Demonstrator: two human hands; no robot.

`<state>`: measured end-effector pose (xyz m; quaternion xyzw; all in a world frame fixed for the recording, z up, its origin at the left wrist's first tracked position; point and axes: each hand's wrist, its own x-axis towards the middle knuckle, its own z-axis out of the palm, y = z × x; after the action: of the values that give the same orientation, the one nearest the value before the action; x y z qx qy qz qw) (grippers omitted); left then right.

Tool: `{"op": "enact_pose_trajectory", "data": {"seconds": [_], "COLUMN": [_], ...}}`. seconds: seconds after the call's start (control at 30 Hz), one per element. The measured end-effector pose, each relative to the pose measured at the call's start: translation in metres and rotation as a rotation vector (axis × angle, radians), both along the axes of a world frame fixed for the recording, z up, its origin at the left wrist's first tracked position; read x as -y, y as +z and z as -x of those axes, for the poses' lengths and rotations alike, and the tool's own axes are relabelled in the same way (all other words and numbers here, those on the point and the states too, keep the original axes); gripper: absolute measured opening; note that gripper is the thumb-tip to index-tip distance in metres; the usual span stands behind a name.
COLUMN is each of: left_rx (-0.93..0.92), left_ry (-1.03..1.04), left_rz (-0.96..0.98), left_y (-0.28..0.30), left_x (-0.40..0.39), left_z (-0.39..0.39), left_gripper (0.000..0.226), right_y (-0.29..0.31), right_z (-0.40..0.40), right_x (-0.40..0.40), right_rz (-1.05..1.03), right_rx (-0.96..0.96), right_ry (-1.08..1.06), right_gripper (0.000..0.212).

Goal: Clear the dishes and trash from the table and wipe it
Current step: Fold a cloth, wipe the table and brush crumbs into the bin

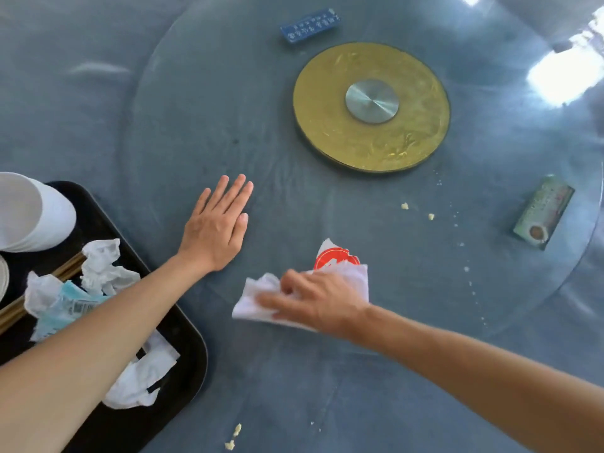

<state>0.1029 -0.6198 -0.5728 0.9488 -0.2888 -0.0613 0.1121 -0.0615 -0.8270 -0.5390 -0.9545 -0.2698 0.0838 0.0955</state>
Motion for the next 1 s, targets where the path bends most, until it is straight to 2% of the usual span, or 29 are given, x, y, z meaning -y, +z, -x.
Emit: {"op": "enact_pose_trajectory", "data": {"seconds": [0.07, 0.17, 0.23, 0.33, 0.43, 0.53, 0.6, 0.73, 0.83, 1.0], "left_rx": [-0.026, -0.068, -0.112, -0.114, -0.004, 0.034, 0.038, 0.062, 0.051, 0.044], "left_ry": [0.071, 0.128, 0.137, 0.227, 0.237, 0.2, 0.184, 0.16, 0.135, 0.075], "left_rz": [0.028, 0.107, 0.134, 0.063, 0.003, -0.016, -0.029, -0.033, -0.034, -0.063], "left_y": [0.006, 0.008, 0.007, 0.001, -0.002, -0.009, -0.012, -0.013, -0.011, -0.01], "left_x": [0.002, 0.013, 0.026, 0.047, 0.05, 0.038, 0.033, 0.024, 0.016, 0.004], "left_z": [-0.001, 0.017, 0.037, 0.056, 0.05, 0.033, 0.024, 0.003, -0.013, -0.041], "left_gripper": [0.06, 0.063, 0.063, 0.061, 0.057, 0.052, 0.052, 0.053, 0.053, 0.054], "right_y": [0.009, 0.016, 0.029, 0.044, 0.034, 0.007, -0.009, -0.022, -0.023, -0.026], "right_z": [0.009, -0.019, -0.057, -0.124, -0.171, -0.182, -0.176, -0.172, -0.163, -0.101], "right_x": [-0.011, 0.004, 0.034, 0.098, 0.167, 0.21, 0.214, 0.201, 0.186, 0.129], "right_rz": [0.0, -0.229, -0.237, -0.186, -0.068, 0.042, 0.073, -0.002, -0.04, -0.134], "right_rx": [-0.019, 0.166, 0.286, 0.38, 0.294, 0.233, 0.215, 0.243, 0.242, 0.279], "right_ry": [0.043, -0.021, -0.133, -0.36, -0.505, -0.584, -0.633, -0.755, -0.707, -0.429], "right_gripper": [0.03, 0.039, 0.036, 0.039, 0.041, 0.043, 0.045, 0.043, 0.04, 0.044]}}
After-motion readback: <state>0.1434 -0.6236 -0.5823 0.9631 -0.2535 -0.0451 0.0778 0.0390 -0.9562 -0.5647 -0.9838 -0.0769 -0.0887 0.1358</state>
